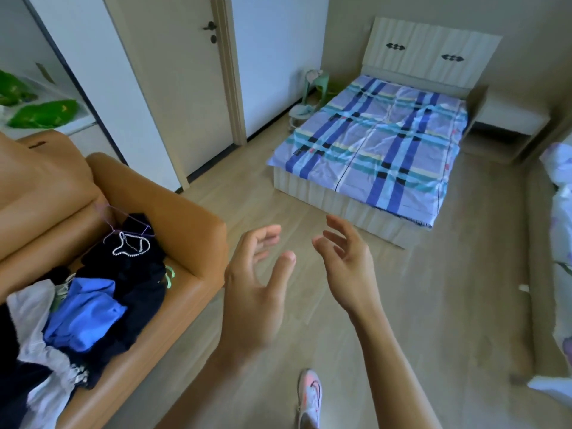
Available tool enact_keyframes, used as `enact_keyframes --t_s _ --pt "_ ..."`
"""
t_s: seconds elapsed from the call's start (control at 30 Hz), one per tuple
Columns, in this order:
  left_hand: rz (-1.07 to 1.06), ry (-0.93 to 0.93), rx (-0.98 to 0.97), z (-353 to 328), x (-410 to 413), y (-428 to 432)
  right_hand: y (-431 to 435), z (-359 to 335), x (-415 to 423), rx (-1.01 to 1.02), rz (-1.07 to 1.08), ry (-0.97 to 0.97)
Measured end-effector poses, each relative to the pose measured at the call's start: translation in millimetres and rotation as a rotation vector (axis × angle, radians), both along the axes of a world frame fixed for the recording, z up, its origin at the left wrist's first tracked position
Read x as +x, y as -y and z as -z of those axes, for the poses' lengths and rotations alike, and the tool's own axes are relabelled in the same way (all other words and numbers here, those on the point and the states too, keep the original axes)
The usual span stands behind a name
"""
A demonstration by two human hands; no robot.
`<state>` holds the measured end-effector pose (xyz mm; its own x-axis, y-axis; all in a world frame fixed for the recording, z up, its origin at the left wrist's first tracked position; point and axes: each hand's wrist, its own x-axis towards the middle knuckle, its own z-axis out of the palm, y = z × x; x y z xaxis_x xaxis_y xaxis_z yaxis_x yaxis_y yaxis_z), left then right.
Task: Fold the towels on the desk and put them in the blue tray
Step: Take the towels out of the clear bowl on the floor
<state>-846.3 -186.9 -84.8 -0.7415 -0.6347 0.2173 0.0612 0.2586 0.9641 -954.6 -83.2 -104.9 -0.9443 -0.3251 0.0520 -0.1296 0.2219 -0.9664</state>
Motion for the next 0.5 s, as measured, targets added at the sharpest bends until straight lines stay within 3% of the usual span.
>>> enact_keyframes --t_s 0.27,0.5 --pt "-0.072 -0.016 0.012 -15 -138 27 43 -14 -150 0.006 -0.082 0.01" --pt "-0.098 -0.059 0.021 -2 -258 107 117 -6 -265 0.017 -0.068 0.013"
